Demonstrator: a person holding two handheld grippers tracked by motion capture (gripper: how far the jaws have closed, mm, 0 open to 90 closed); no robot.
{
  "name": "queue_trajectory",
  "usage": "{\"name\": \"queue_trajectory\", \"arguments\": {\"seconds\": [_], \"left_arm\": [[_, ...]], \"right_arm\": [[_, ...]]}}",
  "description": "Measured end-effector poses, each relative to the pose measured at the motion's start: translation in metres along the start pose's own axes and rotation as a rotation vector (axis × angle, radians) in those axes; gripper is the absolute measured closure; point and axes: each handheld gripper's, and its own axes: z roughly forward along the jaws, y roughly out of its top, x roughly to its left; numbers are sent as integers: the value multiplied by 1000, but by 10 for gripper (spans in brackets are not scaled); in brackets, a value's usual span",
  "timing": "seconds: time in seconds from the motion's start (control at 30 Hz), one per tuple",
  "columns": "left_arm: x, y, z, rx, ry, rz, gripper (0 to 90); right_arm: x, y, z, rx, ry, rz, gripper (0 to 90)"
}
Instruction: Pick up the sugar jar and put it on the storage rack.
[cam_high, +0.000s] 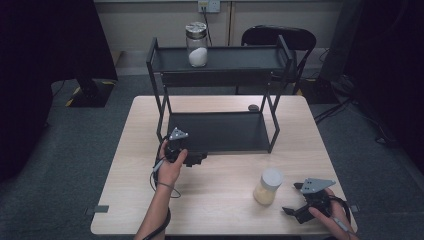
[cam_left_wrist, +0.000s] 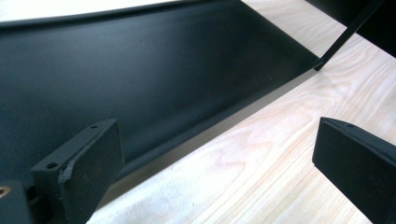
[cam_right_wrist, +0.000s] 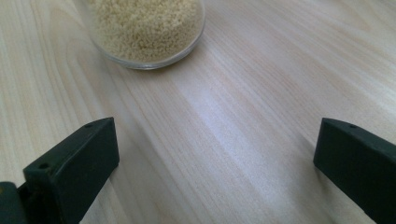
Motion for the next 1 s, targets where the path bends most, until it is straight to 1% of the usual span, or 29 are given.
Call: {"name": "queue_trajectory", "arguments": {"seconds": [0.07, 0.23, 0.47, 0.57, 0.6, 0.77, 0.83, 0.93, 1.0], "left_arm": [[0, -4, -1, 2, 6, 3, 16], [2, -14, -3, 7, 7, -6, 16], [-1, -26, -6, 30, 26, 11, 16], [-2, -32, -8, 32, 34, 10, 16], [-3, -33, -9, 37, 42, 14, 17], [-6, -41, -14, 49, 51, 33, 18], [-7, -44, -16, 61, 54, 33, 18], [-11, -46, -19, 81, 72, 56, 18], [-12, -48, -21, 88, 79, 52, 18]], "right_arm": [[0, 0, 0, 0, 0, 0, 0], [0, 0, 0, 0, 0, 0, 0], [0, 0, 0, 0, 0, 0, 0], [0, 0, 0, 0, 0, 0, 0], [0, 0, 0, 0, 0, 0, 0], [0, 0, 0, 0, 0, 0, 0], [0, 0, 0, 0, 0, 0, 0], [0, 0, 0, 0, 0, 0, 0], [0, 0, 0, 0, 0, 1, 0]]}}
